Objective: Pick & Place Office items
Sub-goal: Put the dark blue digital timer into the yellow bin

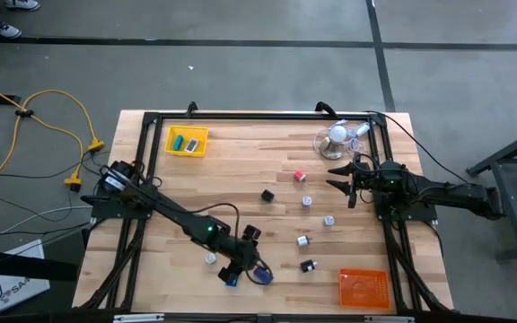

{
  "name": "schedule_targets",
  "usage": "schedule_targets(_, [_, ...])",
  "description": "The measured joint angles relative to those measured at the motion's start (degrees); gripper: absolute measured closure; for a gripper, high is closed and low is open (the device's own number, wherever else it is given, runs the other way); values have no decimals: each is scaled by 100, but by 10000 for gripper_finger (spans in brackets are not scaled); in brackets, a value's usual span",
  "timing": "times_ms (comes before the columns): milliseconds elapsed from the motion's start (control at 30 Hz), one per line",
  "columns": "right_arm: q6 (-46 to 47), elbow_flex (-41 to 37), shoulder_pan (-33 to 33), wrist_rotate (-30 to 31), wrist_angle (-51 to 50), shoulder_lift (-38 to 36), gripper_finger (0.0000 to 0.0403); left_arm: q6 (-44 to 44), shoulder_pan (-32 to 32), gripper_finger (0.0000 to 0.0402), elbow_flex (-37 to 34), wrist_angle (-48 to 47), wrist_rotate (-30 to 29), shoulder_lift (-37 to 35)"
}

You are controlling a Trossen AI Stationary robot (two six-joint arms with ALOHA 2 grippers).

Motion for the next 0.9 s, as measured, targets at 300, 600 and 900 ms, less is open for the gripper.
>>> schedule_targets(300, [-1,-1,0,2,4,1,245,207,-169,181,202,301,60,359])
schedule_targets(600, [-1,0,0,2,4,0,245,460,-119,181,567,281,125,635])
schedule_targets(900, [-1,0,0,0,-2,0,245,281,-86,181,577,260,184,789])
